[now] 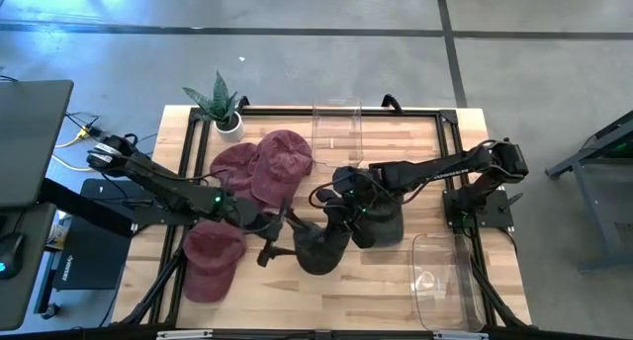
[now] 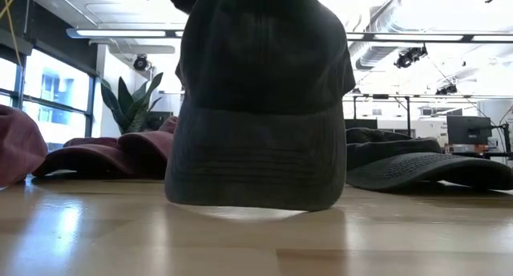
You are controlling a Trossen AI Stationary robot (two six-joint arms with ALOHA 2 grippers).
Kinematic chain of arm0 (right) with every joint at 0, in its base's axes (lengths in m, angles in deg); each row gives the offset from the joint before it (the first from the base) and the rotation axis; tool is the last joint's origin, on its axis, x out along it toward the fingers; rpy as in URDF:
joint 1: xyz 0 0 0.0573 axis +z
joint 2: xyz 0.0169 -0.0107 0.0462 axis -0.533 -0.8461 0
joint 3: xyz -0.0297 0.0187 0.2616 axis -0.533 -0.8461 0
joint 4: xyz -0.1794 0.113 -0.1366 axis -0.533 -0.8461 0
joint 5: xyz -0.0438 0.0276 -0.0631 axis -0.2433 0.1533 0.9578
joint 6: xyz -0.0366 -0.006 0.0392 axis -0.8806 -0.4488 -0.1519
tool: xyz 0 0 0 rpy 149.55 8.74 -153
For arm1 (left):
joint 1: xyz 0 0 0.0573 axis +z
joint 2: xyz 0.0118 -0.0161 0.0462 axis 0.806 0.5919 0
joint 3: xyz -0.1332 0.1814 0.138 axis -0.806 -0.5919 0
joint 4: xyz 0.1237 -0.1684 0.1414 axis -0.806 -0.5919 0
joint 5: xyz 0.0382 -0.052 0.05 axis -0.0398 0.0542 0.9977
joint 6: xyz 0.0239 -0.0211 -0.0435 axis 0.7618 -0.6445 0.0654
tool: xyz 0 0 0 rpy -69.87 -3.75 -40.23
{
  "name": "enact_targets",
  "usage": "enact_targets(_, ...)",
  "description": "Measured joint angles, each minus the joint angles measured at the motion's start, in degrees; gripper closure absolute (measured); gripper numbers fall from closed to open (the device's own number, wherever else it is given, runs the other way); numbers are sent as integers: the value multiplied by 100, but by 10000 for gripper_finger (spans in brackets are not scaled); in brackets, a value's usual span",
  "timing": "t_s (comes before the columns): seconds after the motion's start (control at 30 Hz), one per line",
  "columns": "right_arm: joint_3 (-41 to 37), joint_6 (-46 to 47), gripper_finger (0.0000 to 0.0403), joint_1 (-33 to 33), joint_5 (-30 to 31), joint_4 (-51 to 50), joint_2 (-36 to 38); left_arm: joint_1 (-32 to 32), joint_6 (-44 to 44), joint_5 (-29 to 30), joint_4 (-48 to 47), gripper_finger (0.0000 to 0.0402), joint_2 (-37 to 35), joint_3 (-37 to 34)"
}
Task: Pick & Place hat
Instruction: Put the left black cap into the top transparent bin
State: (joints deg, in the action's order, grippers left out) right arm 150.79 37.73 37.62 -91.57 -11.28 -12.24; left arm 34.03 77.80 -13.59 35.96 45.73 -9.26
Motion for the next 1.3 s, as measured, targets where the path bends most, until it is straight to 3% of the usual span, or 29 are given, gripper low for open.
enact_targets(0.13, -2, 6, 393, 0, 0, -23, -1, 96, -180, -964, 11, 105, 105, 77)
enact_targets(0.3, 1, 51, 399, 2, 0, -64, 0, 94, -185, -1427, -140, 157, 113, 78)
enact_targets(0.47, 1, 57, 385, 1, 0, -85, 0, 93, -185, -1413, -125, 221, 112, 78)
enact_targets(0.67, 1, 54, 377, 0, 2, -69, 0, 92, -179, -988, -105, 296, 241, 80)
enact_targets(0.83, 1, -364, 364, 108, 8, 74, 0, 92, -30, -1261, -139, 379, 332, 76)
enact_targets(1.1, 3, -201, 258, 274, 167, -224, 361, 42, -19, -1296, -208, 398, 262, 76)
enact_targets(1.3, 15, -468, 175, 612, 1870, -939, 490, -166, 289, -1276, -201, 400, 199, 76)
